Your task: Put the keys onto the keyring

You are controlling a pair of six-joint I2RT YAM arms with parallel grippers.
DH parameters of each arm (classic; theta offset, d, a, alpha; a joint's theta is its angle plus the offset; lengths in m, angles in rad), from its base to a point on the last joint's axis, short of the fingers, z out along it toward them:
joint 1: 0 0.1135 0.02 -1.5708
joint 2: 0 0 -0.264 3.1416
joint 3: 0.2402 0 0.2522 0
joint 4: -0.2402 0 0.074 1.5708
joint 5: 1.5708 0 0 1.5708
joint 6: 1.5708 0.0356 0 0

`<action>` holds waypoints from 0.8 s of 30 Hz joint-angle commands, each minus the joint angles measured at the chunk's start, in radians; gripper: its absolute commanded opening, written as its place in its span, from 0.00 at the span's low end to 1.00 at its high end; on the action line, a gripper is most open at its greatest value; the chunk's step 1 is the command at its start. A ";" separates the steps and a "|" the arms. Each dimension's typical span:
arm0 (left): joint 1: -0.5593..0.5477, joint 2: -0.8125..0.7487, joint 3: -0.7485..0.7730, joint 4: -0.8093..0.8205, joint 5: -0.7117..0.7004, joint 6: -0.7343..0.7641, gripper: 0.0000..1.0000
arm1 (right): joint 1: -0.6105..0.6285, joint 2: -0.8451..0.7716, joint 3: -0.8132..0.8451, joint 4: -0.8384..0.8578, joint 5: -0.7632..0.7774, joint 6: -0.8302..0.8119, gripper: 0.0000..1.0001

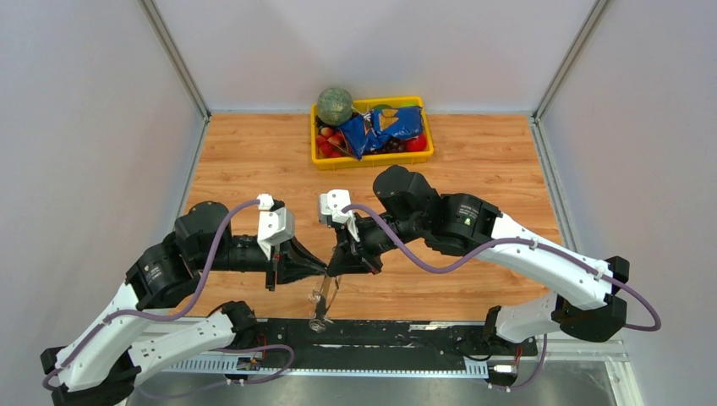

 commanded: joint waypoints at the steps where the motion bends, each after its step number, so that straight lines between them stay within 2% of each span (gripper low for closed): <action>1: -0.001 0.015 0.009 0.025 0.007 0.011 0.12 | 0.005 -0.022 0.012 0.041 -0.021 0.004 0.00; 6: 0.000 0.017 0.015 0.026 0.007 0.012 0.01 | 0.005 -0.024 0.005 0.041 -0.021 0.004 0.00; 14: -0.002 -0.002 -0.012 0.093 -0.003 -0.003 0.00 | 0.006 -0.028 0.001 0.048 0.002 0.009 0.01; 20: -0.002 -0.046 -0.032 0.171 -0.030 -0.028 0.00 | 0.006 -0.078 -0.009 0.090 0.059 0.031 0.34; 24: -0.001 -0.063 -0.031 0.219 -0.020 -0.050 0.00 | 0.006 -0.138 -0.036 0.119 0.135 0.033 0.42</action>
